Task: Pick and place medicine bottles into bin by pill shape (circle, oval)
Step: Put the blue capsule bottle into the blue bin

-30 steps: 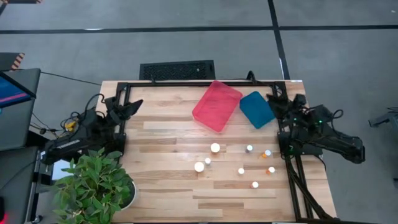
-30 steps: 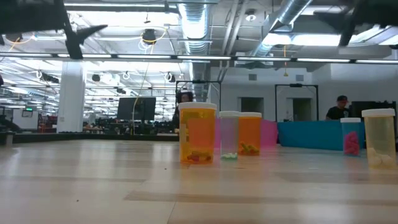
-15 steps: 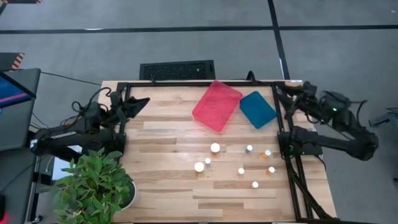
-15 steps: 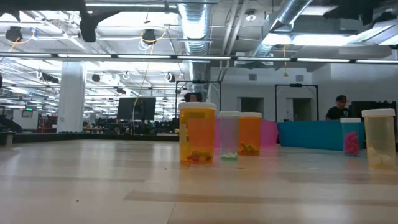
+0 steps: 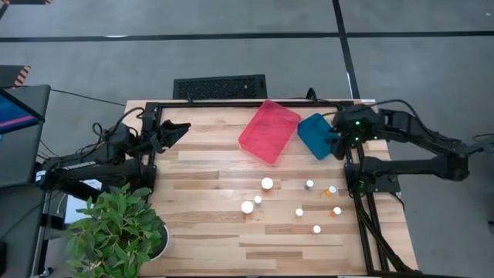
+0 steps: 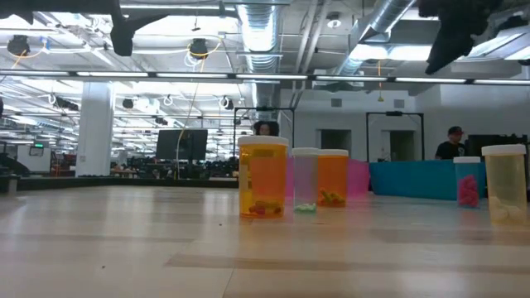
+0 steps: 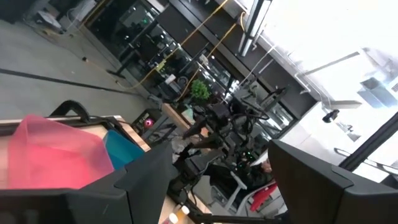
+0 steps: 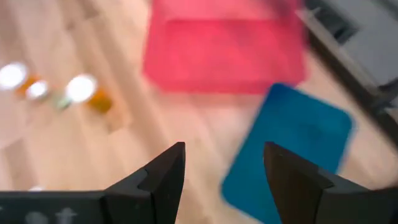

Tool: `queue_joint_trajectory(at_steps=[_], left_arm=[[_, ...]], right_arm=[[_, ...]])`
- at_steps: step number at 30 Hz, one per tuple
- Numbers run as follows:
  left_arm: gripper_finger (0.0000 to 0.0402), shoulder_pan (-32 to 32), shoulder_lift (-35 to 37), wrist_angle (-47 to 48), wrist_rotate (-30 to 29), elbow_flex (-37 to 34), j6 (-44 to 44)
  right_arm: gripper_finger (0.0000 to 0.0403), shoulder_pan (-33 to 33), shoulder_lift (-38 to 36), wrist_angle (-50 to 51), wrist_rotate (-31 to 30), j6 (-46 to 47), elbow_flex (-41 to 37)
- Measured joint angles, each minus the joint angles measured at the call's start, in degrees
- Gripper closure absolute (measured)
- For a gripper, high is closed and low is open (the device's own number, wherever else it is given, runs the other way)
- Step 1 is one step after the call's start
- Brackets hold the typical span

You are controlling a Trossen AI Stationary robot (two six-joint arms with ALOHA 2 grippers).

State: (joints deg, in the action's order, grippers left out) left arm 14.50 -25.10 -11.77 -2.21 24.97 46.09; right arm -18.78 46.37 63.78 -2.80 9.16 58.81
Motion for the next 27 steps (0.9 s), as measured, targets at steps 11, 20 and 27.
queue_joint_trajectory(at_steps=[11, 20, 27], left_arm=[[0.0143, 0.0, 0.0, 0.9, 0.4, 0.0, -0.2], [0.0142, 0.0, 0.0, 0.9, 0.5, 0.0, -2.2], [0.0143, 0.0, 0.0, 0.9, 1.0, 0.0, -2.4]], right_arm=[[0.0178, 15.3, 7.3, 0.9, 5.8, 8.5, 0.0], [0.0164, 26.9, 13.5, 0.9, 1.6, 15.6, 0.0], [0.0104, 30.9, 18.8, 1.1, -0.4, 17.5, 0.0]])
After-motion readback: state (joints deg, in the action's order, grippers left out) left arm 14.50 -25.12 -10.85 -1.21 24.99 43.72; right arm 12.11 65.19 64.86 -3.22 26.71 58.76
